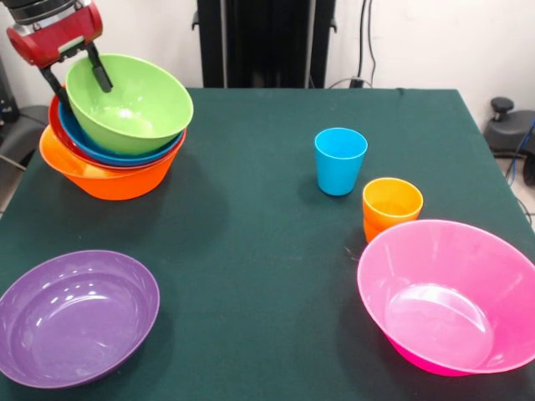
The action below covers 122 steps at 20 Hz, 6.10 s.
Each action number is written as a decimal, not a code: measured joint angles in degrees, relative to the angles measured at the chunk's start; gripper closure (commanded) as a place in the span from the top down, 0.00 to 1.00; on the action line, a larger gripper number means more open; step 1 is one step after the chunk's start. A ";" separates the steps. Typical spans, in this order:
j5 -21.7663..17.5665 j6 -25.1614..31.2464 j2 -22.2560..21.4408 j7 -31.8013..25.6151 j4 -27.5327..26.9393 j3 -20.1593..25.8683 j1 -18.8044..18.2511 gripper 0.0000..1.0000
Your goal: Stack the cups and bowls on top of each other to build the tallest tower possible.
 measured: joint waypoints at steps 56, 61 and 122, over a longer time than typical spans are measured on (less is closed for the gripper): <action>9.51 0.01 -14.28 0.00 1.20 -0.92 1.69 1.00; 9.71 -1.20 -15.97 0.00 2.66 -0.78 1.93 1.00; 9.67 -17.35 -11.07 34.05 -8.32 -21.03 32.96 1.00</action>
